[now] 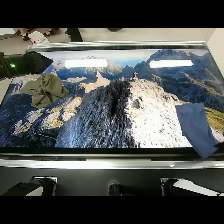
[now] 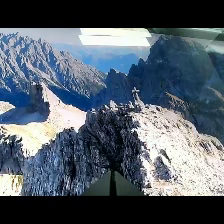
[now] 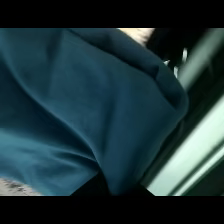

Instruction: Fold the shirts.

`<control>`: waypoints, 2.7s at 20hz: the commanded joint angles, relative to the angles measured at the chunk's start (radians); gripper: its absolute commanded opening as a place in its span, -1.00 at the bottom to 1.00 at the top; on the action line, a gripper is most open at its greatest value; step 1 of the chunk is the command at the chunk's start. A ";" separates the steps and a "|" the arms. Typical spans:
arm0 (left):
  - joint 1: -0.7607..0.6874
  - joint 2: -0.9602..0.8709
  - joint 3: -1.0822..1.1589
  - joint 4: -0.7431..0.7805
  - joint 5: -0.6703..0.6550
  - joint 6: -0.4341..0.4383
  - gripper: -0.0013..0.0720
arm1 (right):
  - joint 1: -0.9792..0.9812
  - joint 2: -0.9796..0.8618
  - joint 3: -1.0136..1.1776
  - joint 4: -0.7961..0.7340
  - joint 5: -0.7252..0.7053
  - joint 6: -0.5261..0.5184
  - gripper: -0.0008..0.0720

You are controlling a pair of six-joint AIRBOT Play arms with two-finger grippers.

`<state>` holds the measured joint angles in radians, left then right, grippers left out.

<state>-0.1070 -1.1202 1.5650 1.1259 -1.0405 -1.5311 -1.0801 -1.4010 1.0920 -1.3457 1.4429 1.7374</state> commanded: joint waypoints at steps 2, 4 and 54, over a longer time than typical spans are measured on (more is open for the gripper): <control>0.000 -0.003 0.000 0.000 0.000 0.000 -0.87 | -0.032 0.093 -0.232 -0.070 -0.110 0.068 -0.88; 0.000 -0.003 0.000 0.000 -0.001 0.001 -0.87 | -0.032 0.093 -0.251 -0.074 -0.119 0.067 -0.88; -0.249 -0.264 -0.355 0.462 0.018 -0.385 0.30 | 0.848 -0.048 0.369 0.148 0.040 -0.069 0.88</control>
